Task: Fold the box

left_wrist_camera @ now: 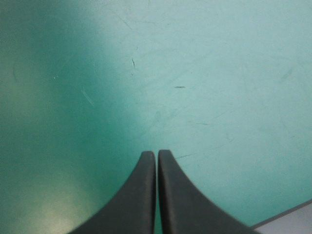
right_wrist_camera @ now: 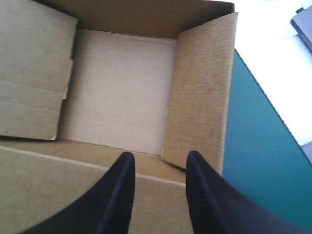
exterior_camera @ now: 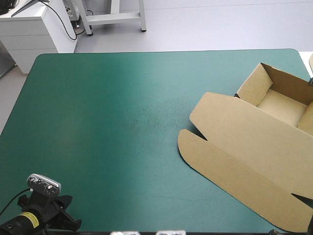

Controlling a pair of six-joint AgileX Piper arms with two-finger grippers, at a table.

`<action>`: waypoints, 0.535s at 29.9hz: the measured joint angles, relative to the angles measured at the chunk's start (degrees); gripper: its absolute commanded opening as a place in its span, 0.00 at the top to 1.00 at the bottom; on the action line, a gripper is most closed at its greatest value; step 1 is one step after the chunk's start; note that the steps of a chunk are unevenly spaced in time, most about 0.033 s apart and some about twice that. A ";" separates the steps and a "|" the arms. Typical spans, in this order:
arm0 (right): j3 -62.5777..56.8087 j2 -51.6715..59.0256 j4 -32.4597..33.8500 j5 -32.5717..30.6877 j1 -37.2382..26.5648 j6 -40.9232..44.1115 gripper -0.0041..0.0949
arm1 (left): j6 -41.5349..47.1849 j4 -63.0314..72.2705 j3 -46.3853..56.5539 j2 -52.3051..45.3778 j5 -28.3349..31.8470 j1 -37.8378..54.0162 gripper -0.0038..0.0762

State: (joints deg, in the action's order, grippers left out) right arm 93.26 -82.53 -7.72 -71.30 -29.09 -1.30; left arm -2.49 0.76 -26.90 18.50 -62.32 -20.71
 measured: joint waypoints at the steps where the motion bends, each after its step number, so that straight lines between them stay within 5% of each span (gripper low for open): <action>1: -1.37 1.83 -1.40 0.00 0.00 -0.35 0.62 | 0.00 0.00 0.00 0.00 0.00 0.00 0.96; 8: -15.83 17.25 -3.74 -0.20 3.86 -4.17 0.64 | 0.00 0.00 0.00 0.00 0.00 0.00 0.96; 16: -32.73 36.84 -3.43 -0.31 20.00 -7.54 0.76 | 0.00 0.00 0.00 0.00 0.00 0.00 0.96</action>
State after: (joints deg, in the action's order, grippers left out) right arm 60.53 -45.69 -11.15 -71.61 -9.09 -8.84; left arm -2.49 0.76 -26.90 18.50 -62.32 -20.71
